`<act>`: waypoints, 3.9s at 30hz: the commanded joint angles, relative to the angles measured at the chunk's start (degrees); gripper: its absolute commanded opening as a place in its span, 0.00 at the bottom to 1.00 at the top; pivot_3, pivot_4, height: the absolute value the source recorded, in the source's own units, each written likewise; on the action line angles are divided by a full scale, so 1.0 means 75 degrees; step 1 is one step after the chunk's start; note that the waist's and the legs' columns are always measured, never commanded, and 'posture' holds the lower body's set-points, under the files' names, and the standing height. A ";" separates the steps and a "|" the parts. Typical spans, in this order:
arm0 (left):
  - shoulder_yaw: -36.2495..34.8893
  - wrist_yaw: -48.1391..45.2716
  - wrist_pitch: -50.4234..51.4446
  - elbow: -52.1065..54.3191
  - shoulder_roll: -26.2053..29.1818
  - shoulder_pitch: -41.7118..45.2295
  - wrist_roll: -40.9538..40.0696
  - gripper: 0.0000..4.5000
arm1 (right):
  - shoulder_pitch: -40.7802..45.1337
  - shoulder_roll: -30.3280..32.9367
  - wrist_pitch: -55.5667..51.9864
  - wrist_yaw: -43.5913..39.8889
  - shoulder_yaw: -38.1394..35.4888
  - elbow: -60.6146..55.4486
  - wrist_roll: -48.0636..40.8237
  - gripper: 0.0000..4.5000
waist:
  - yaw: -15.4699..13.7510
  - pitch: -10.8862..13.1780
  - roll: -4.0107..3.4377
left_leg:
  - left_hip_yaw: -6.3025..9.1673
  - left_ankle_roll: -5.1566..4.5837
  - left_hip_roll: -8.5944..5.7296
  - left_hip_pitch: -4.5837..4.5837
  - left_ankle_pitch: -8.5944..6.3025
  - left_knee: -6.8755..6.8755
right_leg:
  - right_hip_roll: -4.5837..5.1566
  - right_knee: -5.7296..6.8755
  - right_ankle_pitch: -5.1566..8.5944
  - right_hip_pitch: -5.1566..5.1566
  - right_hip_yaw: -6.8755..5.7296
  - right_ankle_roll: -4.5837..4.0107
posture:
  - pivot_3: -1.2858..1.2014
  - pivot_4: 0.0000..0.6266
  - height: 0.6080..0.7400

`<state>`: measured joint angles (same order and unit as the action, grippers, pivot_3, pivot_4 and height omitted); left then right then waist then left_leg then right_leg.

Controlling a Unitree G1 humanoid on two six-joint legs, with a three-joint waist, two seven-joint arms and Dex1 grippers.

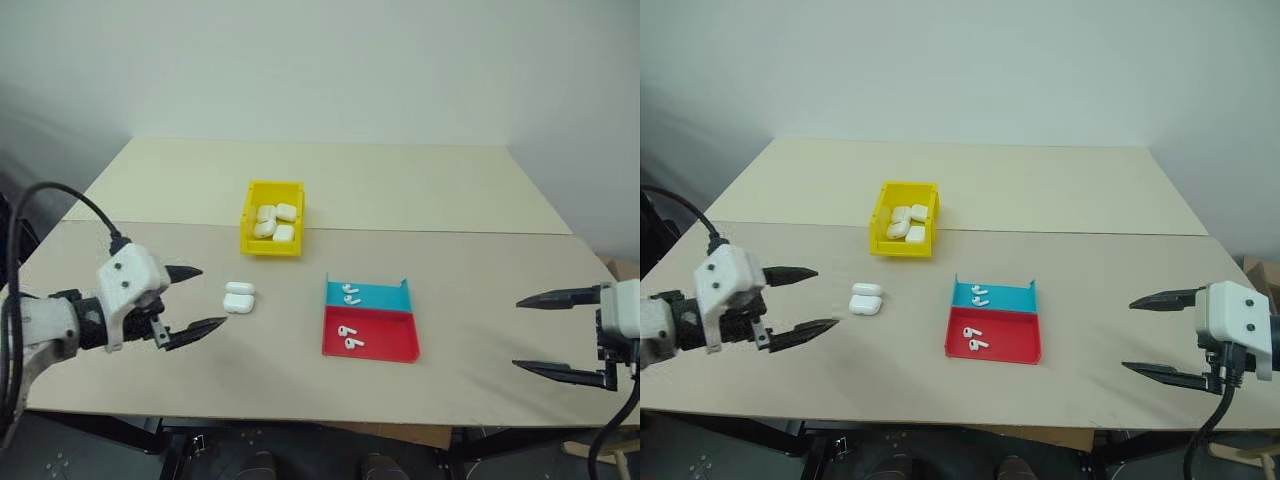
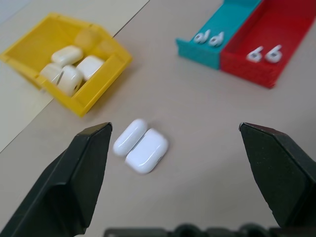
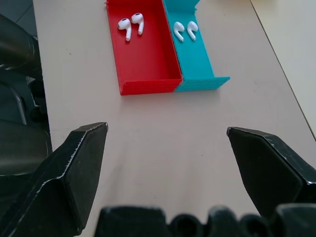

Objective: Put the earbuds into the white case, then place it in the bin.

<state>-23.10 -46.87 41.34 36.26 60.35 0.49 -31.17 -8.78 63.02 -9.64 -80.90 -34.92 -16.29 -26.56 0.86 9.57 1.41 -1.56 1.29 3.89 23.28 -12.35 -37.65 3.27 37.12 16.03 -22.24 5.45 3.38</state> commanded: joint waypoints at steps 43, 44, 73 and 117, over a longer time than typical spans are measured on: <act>0.5799 1.4720 0.4283 -0.4912 -0.1332 0.6704 -1.0910 1.00 | -0.1230 -0.0439 -0.0891 0.0997 -0.0301 -0.1485 0.0010 0.99 | -0.0104 0.0016 0.0032 | 0.0032 0.0024 -0.0035 0.0009 0.0006 -0.0005 | 0.0014 0.0008 -0.0006 0.0003 -0.0001 0.0012 | 0.52 0.24 1.00; 0.5788 1.4744 0.4285 -0.4985 -0.1392 0.6675 -1.0910 1.00 | -0.1213 -0.0426 -0.0898 0.1002 -0.0298 -0.1469 0.0011 0.99 | -0.0119 0.0016 0.0032 | 0.0032 0.0024 -0.0036 0.0009 0.0007 -0.0005 | 0.0014 0.0008 -0.0007 0.0004 -0.0001 0.0012 | 0.52 0.24 1.00; 0.5802 1.5407 0.4404 -0.6450 -0.2481 0.6917 -1.0808 1.00 | -0.1473 -0.0673 -0.0795 0.1222 -0.0339 -0.1611 0.0372 0.99 | -0.0201 0.0017 0.0034 | 0.0036 0.0027 -0.0048 0.0013 0.0008 -0.0005 | 0.0020 0.0001 -0.0008 0.0006 -0.0002 0.0014 | 0.52 0.24 1.00; 0.4413 1.0262 0.4840 -0.3093 -0.1345 0.7054 -0.6869 0.61 | -0.1178 -0.0372 -0.1127 0.1351 -0.0446 -0.1830 0.0239 1.00 | -0.0164 0.0017 0.0036 | 0.0038 0.0067 -0.0051 0.0030 0.0014 0.0002 | 0.0021 -0.0015 -0.0008 -0.0006 -0.0005 0.0018 | 0.52 0.24 1.00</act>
<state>12.24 37.68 80.84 8.41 48.93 54.88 -87.50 -18.60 58.97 -17.52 -70.35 -35.54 -28.75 -23.37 -0.37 9.70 1.68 -1.27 1.92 3.50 23.48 -12.19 -37.63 3.43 37.01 15.97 -22.25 5.41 3.52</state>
